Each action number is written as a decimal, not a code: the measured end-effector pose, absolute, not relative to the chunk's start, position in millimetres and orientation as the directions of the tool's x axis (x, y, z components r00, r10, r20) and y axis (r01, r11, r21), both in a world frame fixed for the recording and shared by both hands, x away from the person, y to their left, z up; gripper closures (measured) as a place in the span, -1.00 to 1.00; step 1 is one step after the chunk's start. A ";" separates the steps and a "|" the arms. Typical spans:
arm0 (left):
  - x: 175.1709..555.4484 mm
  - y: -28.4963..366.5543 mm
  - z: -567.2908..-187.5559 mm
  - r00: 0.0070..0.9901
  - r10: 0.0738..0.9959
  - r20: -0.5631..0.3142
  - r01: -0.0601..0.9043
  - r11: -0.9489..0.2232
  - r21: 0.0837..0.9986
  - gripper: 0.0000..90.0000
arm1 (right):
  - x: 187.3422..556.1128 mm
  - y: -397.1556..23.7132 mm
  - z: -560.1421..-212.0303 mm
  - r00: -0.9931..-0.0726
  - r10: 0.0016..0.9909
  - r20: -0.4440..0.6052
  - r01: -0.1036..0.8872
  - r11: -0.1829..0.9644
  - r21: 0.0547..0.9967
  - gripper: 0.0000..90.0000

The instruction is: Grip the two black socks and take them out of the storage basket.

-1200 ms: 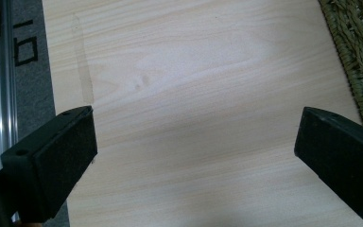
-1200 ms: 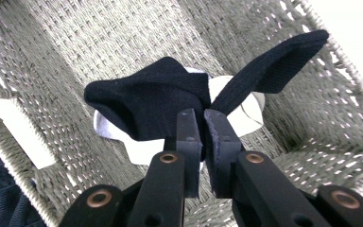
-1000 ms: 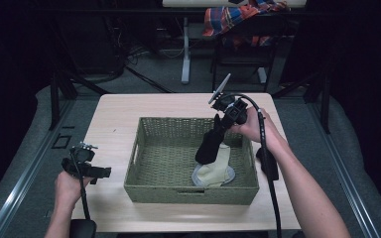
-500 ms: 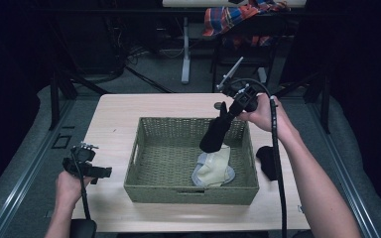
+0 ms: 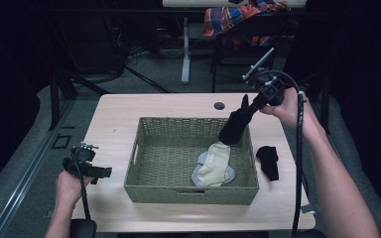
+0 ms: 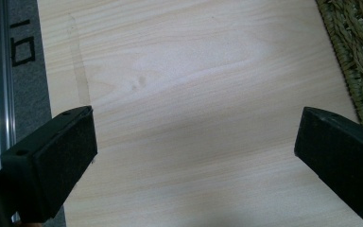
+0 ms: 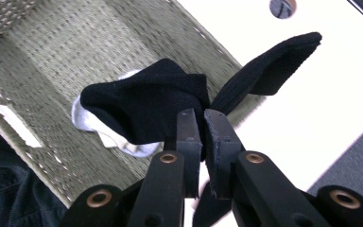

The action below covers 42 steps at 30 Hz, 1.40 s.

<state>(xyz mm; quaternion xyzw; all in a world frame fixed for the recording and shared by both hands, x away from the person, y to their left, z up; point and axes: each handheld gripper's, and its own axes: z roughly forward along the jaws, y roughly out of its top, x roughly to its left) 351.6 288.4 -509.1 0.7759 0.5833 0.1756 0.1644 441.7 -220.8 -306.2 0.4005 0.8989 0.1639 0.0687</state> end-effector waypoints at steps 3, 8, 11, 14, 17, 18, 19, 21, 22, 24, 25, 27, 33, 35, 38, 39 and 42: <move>351.4 288.3 -509.1 0.257 0.963 0.080 0.848 -0.264 0.460 -0.99 | 438.8 -236.7 -304.9 -0.645 0.764 0.005 0.715 0.602 0.357 0.89; 351.3 288.3 -509.1 0.258 0.963 0.081 0.848 -0.266 0.458 -0.99 | 432.8 -274.0 -307.0 -0.589 0.808 0.003 0.753 0.548 0.363 0.89; 351.3 288.0 -509.2 0.257 0.963 0.084 0.847 -0.267 0.459 -0.99 | 429.7 -289.2 -312.0 -0.556 0.831 -0.002 0.775 0.519 0.360 0.89; 351.4 287.8 -509.0 0.259 0.962 0.085 0.848 -0.268 0.458 -0.99 | 428.0 -299.5 -317.5 -0.534 0.846 0.003 0.789 0.497 0.361 0.89; 351.6 287.4 -509.1 0.259 0.962 0.084 0.848 -0.269 0.457 -0.99 | 425.8 -312.7 -329.0 -0.501 0.866 0.001 0.811 0.469 0.349 0.89; 351.7 287.3 -509.1 0.260 0.962 0.084 0.848 -0.269 0.457 -0.99 | 425.6 -315.2 -331.9 -0.494 0.869 0.000 0.816 0.464 0.345 0.89; 351.7 287.2 -509.1 0.260 0.962 0.084 0.848 -0.269 0.457 -0.99 | 424.9 -321.3 -339.8 -0.482 0.876 0.000 0.826 0.454 0.336 0.89; 351.7 287.3 -509.1 0.259 0.962 0.084 0.848 -0.268 0.457 -0.99 | 424.6 -324.4 -343.5 -0.473 0.881 -0.003 0.831 0.448 0.330 0.89; 351.7 287.7 -509.1 0.259 0.962 0.085 0.848 -0.269 0.457 -0.99 | 423.9 -330.8 -351.9 -0.454 0.891 0.006 0.840 0.426 0.335 0.89; 351.7 287.8 -509.1 0.259 0.962 0.086 0.848 -0.269 0.457 -0.99 | 423.8 -332.8 -354.3 -0.452 0.892 0.008 0.845 0.425 0.324 0.89; 351.7 287.8 -509.1 0.259 0.962 0.085 0.848 -0.269 0.456 -0.99 | 423.0 -334.6 -360.0 -0.439 0.898 0.012 0.851 0.412 0.327 0.89; 351.7 287.5 -509.2 0.259 0.962 0.085 0.848 -0.269 0.456 -0.99 | 422.8 -337.0 -370.1 -0.432 0.902 0.017 0.860 0.406 0.310 0.89; 351.3 287.8 -509.0 0.258 0.962 0.086 0.848 -0.268 0.458 -0.99 | 422.9 -338.5 -412.7 -0.407 0.912 0.039 0.882 0.382 0.278 0.89; 351.3 288.0 -509.0 0.257 0.963 0.085 0.848 -0.267 0.458 -0.99 | 422.9 -337.6 -426.0 -0.396 0.917 0.050 0.888 0.369 0.276 0.88; 351.5 287.7 -509.1 0.260 0.962 0.086 0.848 -0.270 0.455 -0.99 | 423.5 -337.5 -437.2 -0.393 0.918 0.053 0.893 0.368 0.258 0.88; 351.6 287.6 -509.1 0.260 0.962 0.086 0.848 -0.270 0.455 -0.99 | 423.9 -337.6 -443.1 -0.392 0.918 0.052 0.895 0.368 0.251 0.88; 351.6 287.8 -509.1 0.260 0.962 0.087 0.849 -0.270 0.455 -0.99 | 424.9 -337.7 -459.4 -0.386 0.921 0.059 0.903 0.364 0.230 0.88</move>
